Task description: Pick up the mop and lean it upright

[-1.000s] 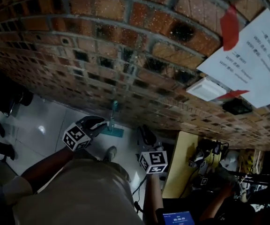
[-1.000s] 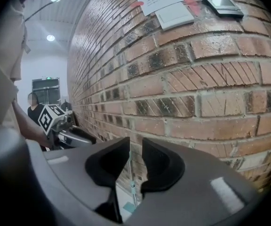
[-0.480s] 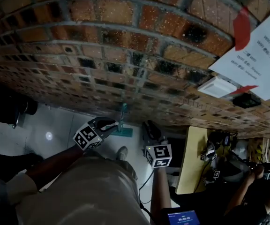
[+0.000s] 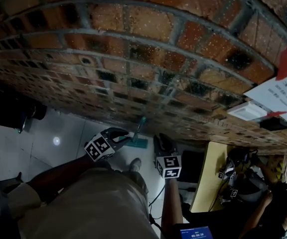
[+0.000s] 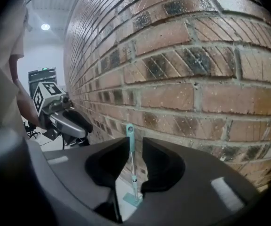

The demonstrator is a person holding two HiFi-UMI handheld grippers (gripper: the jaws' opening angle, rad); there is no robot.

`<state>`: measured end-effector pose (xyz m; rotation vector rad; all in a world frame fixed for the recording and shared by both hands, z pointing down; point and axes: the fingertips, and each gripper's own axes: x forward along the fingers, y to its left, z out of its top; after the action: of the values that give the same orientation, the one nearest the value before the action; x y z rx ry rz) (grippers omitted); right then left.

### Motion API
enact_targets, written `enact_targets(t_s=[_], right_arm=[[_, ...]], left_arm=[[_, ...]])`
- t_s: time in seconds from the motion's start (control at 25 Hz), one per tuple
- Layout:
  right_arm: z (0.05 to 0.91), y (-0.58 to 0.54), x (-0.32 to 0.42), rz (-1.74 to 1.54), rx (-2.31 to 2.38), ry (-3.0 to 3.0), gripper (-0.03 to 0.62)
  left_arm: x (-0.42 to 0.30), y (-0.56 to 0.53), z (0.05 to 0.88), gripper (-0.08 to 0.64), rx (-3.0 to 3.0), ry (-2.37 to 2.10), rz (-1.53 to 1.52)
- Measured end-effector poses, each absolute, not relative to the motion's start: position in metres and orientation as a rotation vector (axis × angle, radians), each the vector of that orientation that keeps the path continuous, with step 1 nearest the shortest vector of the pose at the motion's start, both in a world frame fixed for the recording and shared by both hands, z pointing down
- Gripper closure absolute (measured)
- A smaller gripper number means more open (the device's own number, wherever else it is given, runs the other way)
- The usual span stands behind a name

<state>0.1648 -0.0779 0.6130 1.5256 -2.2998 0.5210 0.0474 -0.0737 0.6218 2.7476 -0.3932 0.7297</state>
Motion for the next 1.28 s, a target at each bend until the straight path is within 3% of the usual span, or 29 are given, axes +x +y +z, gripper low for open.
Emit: enact_targets(t_s=[1.28], right_arm=[[0.811,-0.107,0.106,0.728,1.180,-2.148,0.491]], left_arm=[[0.043,-0.076,0.713,0.449,2.612,-0.421,0.900]])
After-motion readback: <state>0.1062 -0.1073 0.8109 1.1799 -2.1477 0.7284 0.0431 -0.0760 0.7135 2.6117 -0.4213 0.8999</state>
